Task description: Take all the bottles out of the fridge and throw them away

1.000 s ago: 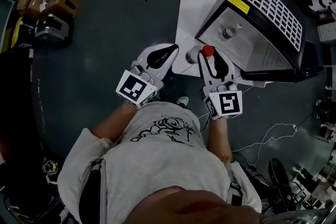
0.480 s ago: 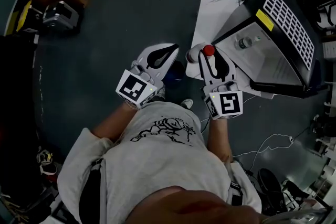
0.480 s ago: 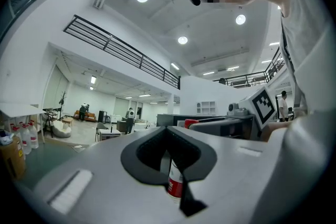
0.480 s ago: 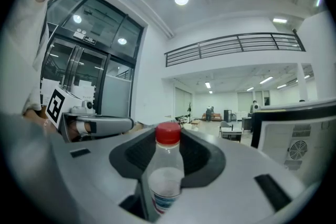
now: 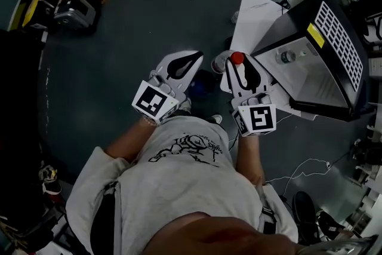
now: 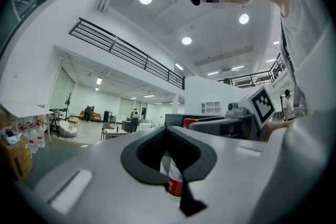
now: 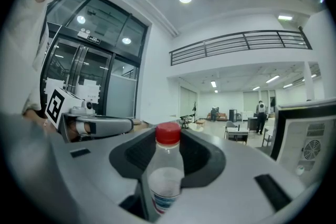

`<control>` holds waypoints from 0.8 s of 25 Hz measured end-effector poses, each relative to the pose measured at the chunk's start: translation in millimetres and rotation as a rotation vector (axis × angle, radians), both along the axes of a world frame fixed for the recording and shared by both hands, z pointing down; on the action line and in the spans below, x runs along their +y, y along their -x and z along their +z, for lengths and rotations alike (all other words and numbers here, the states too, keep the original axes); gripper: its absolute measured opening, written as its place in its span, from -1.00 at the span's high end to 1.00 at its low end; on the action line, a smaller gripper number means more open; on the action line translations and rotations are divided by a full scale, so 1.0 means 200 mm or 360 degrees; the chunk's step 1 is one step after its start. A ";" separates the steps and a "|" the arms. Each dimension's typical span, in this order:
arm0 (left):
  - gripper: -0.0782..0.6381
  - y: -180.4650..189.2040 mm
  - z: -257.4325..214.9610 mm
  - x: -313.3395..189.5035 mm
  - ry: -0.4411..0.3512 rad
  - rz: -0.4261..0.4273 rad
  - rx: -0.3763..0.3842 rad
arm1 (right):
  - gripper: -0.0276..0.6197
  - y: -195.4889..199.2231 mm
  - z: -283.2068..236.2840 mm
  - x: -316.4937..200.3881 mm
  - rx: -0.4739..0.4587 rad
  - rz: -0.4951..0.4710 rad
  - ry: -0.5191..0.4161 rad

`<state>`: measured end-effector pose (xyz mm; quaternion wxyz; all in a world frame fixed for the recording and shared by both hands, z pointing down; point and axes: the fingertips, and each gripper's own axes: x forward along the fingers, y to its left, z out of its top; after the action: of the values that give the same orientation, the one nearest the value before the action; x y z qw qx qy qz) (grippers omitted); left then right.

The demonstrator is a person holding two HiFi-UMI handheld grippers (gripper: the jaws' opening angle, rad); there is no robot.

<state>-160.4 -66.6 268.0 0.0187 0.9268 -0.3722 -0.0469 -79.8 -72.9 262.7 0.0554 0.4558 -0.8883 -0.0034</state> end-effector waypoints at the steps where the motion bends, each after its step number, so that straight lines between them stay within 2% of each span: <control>1: 0.76 0.01 0.00 0.00 0.0002 -0.0003 0.0001 | 0.46 0.02 0.00 0.00 0.0001 -0.0004 0.0001; 10: 0.76 0.08 0.01 0.00 0.0010 -0.0045 0.0002 | 0.46 0.09 0.00 -0.03 0.0017 -0.0050 0.0010; 20: 0.76 0.04 0.01 -0.02 0.0026 -0.0063 -0.0018 | 0.46 0.06 -0.01 -0.04 0.0008 -0.0079 0.0013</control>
<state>-167.8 -70.2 270.0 0.0232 0.9192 -0.3911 -0.0390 -91.5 -81.3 261.6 0.0595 0.4335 -0.8992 -0.0022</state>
